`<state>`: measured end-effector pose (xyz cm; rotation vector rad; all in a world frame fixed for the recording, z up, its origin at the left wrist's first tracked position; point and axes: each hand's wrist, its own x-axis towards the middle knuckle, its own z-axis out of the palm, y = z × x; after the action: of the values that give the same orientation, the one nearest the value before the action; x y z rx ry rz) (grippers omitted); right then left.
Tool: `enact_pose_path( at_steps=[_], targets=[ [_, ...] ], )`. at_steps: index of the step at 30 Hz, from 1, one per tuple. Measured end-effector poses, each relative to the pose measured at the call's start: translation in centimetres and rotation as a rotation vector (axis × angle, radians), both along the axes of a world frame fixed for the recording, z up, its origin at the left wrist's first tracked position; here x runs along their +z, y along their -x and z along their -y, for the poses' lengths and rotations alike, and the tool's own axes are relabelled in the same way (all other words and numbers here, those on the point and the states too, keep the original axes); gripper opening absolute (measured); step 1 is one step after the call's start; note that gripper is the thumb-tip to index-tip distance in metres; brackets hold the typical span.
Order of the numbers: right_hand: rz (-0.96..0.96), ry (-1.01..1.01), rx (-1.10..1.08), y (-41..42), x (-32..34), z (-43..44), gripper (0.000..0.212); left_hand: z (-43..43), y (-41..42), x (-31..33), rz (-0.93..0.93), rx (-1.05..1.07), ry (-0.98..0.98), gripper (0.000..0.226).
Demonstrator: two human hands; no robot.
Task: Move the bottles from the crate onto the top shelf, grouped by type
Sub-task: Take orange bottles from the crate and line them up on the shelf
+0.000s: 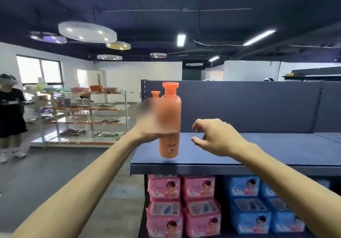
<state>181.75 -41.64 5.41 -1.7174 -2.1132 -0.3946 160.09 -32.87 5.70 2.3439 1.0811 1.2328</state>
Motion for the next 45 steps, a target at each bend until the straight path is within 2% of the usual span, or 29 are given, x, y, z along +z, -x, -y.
enact_pose_path(
  at_steps=[6, 9, 20, 27, 31, 34, 39, 45],
  targets=[
    [0.038, 0.069, -0.008, 0.3, -0.9, -1.9, 0.037, -2.1, 2.3, -2.1, 0.039, -0.077, 0.274, 0.035],
    [-0.001, 0.096, -0.004, 0.7, -1.5, -2.7, 0.04, -2.8, 2.1, -2.7, -0.024, -0.048, 0.269, 0.033],
    [-0.003, 0.144, 0.037, 2.7, -4.7, -5.0, 0.039, -5.2, 2.6, -3.7, -0.01, -0.024, 0.312, 0.042],
    [-0.055, 0.143, 0.016, 3.3, -6.7, -5.9, 0.039, -4.2, 1.7, -5.3, 0.096, 0.169, 0.316, 0.057],
    [-0.069, 0.125, 0.013, 3.0, -7.2, -6.4, 0.04, -3.2, 0.4, -7.2, -0.002, 0.38, 0.199, 0.067],
    [-0.105, 0.113, 0.022, 2.8, -7.2, -6.9, 0.039, -2.9, 0.1, -7.8, 0.017, 0.494, 0.197, 0.07],
    [-0.251, 0.121, 0.012, 2.4, -6.5, -8.3, 0.033, -3.3, 0.6, -7.9, 0.02, 0.529, 0.204, 0.065],
    [-0.238, 0.14, -0.013, 2.6, -7.2, -10.3, 0.031, -5.0, 0.8, -8.1, 0.05, 0.528, 0.234, 0.065]
  ],
)
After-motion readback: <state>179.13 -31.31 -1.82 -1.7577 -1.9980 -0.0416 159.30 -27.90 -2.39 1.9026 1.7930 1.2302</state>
